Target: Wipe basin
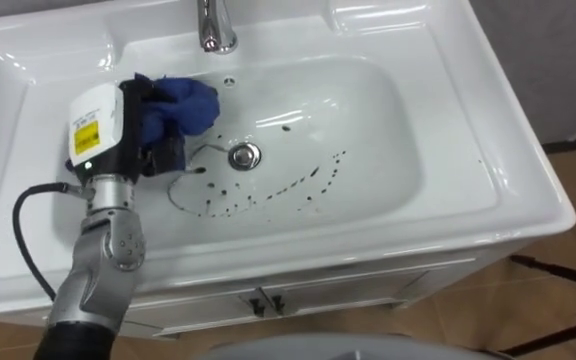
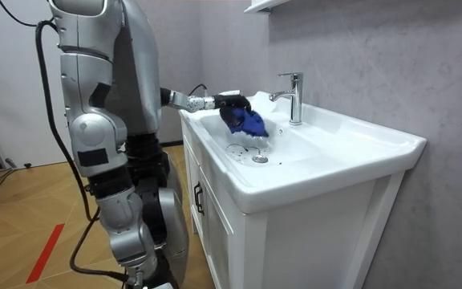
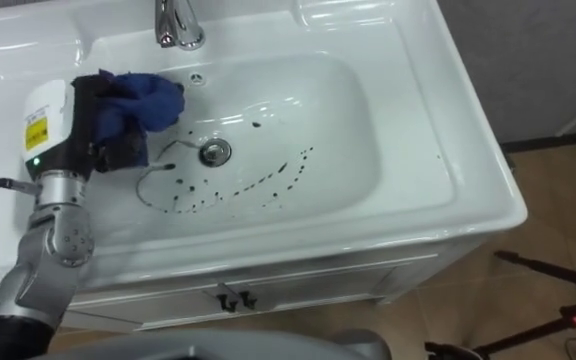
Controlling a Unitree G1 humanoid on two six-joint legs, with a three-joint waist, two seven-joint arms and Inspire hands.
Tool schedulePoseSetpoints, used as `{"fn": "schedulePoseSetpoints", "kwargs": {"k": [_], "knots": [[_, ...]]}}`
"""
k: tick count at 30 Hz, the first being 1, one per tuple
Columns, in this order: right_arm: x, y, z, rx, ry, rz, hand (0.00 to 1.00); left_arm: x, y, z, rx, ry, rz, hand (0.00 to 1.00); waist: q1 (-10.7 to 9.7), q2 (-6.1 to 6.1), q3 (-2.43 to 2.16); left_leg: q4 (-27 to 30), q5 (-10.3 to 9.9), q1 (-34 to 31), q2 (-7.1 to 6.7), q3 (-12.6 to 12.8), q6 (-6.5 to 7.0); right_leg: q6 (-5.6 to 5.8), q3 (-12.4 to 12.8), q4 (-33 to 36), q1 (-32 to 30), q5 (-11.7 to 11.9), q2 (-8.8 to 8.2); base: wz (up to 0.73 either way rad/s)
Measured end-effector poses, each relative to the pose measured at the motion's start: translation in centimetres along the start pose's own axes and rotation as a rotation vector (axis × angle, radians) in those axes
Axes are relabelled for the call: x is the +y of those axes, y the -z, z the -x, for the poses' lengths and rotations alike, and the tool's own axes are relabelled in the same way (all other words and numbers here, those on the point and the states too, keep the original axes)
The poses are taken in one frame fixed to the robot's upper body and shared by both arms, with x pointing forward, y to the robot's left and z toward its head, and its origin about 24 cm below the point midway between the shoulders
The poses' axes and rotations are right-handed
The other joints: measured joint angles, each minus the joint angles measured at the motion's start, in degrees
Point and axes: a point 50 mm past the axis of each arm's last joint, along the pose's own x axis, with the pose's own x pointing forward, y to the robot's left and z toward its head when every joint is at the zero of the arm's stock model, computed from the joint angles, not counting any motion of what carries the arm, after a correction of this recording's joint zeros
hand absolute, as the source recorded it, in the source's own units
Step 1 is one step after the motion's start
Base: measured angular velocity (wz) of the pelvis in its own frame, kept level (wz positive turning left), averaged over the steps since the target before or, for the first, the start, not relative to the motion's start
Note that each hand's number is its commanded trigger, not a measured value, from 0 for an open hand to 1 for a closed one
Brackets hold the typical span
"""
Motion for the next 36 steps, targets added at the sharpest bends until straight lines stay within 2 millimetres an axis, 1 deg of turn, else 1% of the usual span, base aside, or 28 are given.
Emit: {"fn": "schedulePoseSetpoints", "kwargs": {"k": [3,5,7,8,10,13,19,23,26,28,32,36], "knots": [[0.2,0.5,0.0,0.029,-0.007,-0.004,0.00,-1.2,1.1,0.5,0.047,0.088,-0.054,1.00,0.01,-0.29,-0.04,0.10,0.00,0.07,0.02,0.01,0.00,0.00,-0.04,0.02,0.07,0.00,-0.01,0.00],[0.2,0.8,0.0,0.040,-0.011,-0.006,0.00,-1.3,1.2,0.5,0.049,0.121,-0.088,1.00,-0.08,-0.36,-0.02,0.13,0.00,-0.03,0.02,0.03,0.00,0.01,-0.03,0.02,0.08,-0.01,-0.01,0.00],[0.2,0.9,0.0,0.047,-0.015,-0.008,0.00,-1.6,1.5,0.7,0.053,0.154,-0.112,1.00,0.10,-0.53,0.09,0.11,0.00,0.03,0.06,0.42,0.00,0.01,0.29,-0.11,0.24,-0.02,0.00,-0.06],[0.2,0.9,0.0,0.049,-0.014,-0.007,0.00,-1.8,1.6,0.7,0.057,0.166,-0.121,1.00,0.13,-0.53,0.07,0.11,0.00,0.11,0.07,0.57,0.00,0.01,0.48,-0.15,0.29,-0.02,0.01,-0.12],[0.2,0.9,0.0,0.052,-0.015,-0.002,0.00,-2.2,2.0,0.9,0.080,0.204,-0.136,1.00,0.06,-0.20,-0.12,0.09,0.00,0.75,0.09,1.23,0.00,0.06,1.21,-0.02,0.24,-0.06,0.01,-0.14],[0.2,1.0,0.0,0.065,-0.014,-0.006,0.00,-2.4,2.4,1.1,0.096,0.231,-0.175,1.00,-0.02,-0.12,-0.17,0.09,0.00,1.03,0.18,2.03,0.00,0.07,1.54,0.19,0.20,-0.07,-0.01,-0.08],[0.2,0.7,0.0,0.058,-0.012,-0.008,0.00,-2.6,2.6,1.0,0.101,0.245,-0.234,1.00,-0.02,-0.13,-0.16,0.08,0.00,1.35,0.24,2.12,0.01,0.04,1.72,0.70,0.05,-0.29,-0.04,-0.01],[0.1,0.5,0.0,0.059,-0.010,-0.006,0.00,-2.8,2.8,0.6,0.113,0.256,-0.228,1.00,-0.09,0.03,-0.11,0.03,0.00,1.51,0.24,2.13,0.01,0.00,1.75,0.78,-0.02,-0.55,-0.07,0.00],[0.1,0.6,0.0,0.063,-0.011,-0.006,0.00,-2.8,2.8,0.6,0.119,0.264,-0.220,1.00,-0.19,0.16,-0.17,-0.52,0.00,1.50,0.24,2.14,0.00,-0.04,1.65,0.94,-0.36,-0.69,-0.05,0.00],[0.1,0.6,0.0,0.068,-0.010,0.005,0.00,-2.8,3.0,0.7,0.144,0.271,-0.165,1.00,-0.17,0.33,-0.30,-0.54,0.00,1.43,0.23,2.32,0.01,-0.03,1.68,0.99,-0.50,-0.70,-0.08,0.00],[0.0,0.3,0.0,0.068,-0.005,0.038,0.00,-3.0,3.2,0.8,0.184,0.298,-0.088,1.00,-0.01,0.35,-0.34,-0.52,0.00,1.84,0.23,2.37,0.00,-0.03,1.58,1.28,-0.01,-0.70,-0.10,0.00],[0.0,-0.2,0.0,0.058,-0.001,0.075,0.00,-2.9,2.9,0.1,0.199,0.341,-0.049,1.00,0.04,0.25,-0.40,-0.42,0.00,1.88,0.22,2.36,0.00,-0.08,1.45,1.76,-0.06,-1.04,-0.20,0.02]]}}
